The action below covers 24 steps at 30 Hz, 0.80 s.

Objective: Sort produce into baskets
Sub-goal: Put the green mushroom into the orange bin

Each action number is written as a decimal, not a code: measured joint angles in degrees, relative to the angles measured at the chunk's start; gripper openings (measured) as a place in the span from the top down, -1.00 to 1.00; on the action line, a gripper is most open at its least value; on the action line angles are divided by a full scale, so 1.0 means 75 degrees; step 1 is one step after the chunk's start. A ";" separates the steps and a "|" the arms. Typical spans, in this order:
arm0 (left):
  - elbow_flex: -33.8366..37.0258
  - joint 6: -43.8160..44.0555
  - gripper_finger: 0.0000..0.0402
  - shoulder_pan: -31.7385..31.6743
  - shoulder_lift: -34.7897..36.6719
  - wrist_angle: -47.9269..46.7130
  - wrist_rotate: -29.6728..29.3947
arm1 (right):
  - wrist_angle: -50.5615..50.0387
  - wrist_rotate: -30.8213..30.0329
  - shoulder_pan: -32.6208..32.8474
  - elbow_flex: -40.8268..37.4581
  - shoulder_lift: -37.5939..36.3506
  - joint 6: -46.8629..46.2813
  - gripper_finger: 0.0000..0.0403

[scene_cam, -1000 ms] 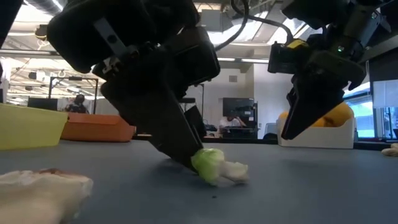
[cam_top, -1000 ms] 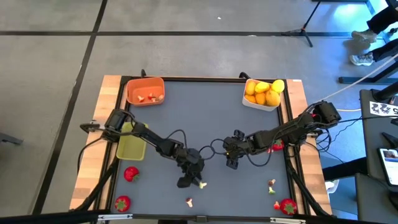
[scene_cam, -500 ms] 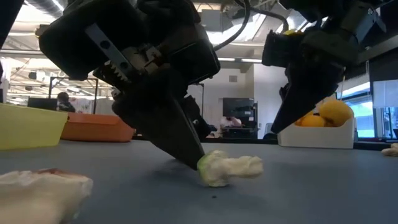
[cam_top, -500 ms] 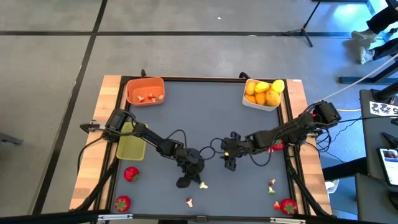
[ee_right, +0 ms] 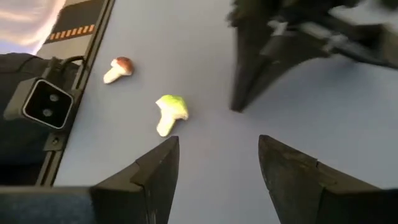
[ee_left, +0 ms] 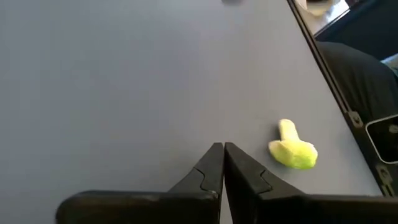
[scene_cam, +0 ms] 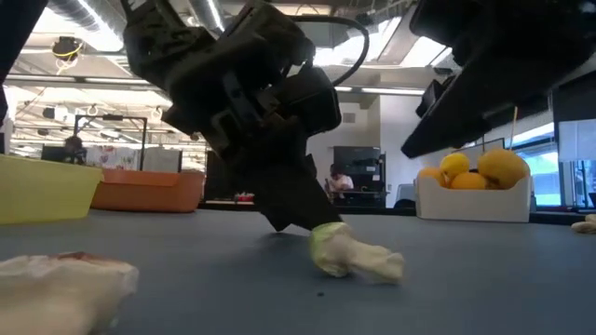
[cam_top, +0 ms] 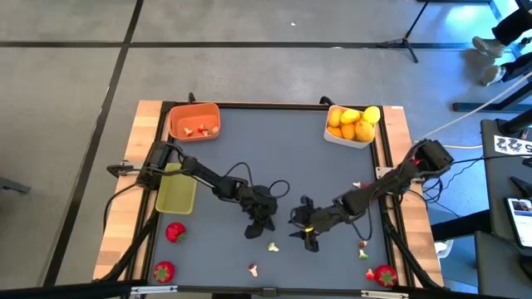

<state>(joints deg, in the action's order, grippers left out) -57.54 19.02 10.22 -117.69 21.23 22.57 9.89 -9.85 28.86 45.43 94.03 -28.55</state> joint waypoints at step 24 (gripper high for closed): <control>0.0003 -0.0414 0.33 0.0781 0.0417 0.0658 -0.0417 | 0.0397 0.0403 0.0050 0.0000 0.0850 -0.0377 -0.08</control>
<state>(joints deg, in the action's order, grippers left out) -57.52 15.91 16.08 -114.56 26.17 19.44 12.87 -6.83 29.23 45.43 100.40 -31.37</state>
